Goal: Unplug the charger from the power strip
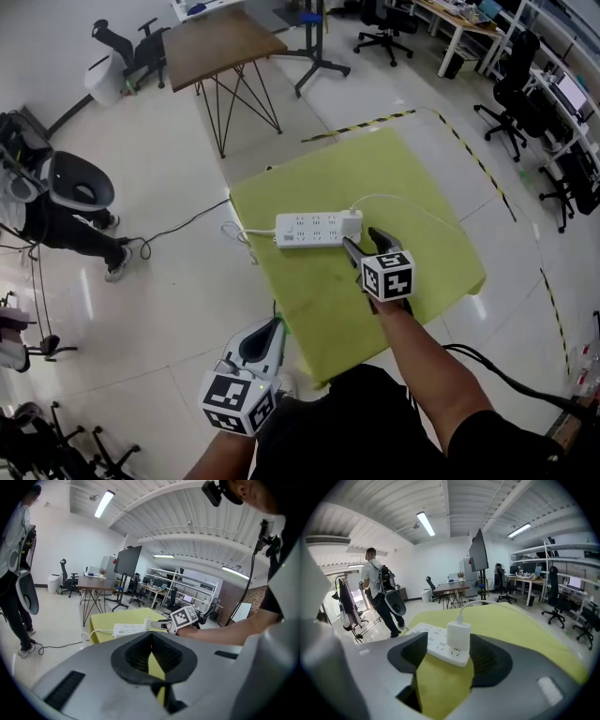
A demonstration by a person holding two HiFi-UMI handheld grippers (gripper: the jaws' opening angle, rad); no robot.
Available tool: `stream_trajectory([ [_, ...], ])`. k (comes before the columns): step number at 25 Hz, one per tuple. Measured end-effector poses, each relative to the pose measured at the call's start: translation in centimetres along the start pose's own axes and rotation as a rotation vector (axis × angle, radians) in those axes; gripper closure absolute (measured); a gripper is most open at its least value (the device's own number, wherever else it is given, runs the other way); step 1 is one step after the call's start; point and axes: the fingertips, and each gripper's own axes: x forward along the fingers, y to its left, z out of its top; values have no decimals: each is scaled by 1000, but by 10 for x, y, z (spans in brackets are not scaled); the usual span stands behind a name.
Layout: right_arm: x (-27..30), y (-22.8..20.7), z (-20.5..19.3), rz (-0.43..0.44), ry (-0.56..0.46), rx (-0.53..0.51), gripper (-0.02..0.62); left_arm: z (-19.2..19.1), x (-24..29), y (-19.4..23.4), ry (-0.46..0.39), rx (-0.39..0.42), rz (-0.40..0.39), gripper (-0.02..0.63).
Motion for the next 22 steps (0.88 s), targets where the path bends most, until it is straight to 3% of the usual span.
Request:
stream_trajectory([
  [3, 28, -8, 3, -16, 14, -10, 268, -7, 1, 4, 17, -20, 30, 600],
  [7, 57, -17, 2, -45, 27, -23, 258, -17, -1, 12, 37, -43, 70, 600],
  [13, 79, -19, 0, -69, 61, -72, 277, -24, -7, 22, 50, -65, 105, 600],
  [14, 80, -20, 1, -73, 61, -79, 301, -24, -7, 24, 51, -68, 108, 600],
  [22, 82, -19, 10, -64, 29, -78, 308, -23, -6, 33, 54, -64, 103, 600],
])
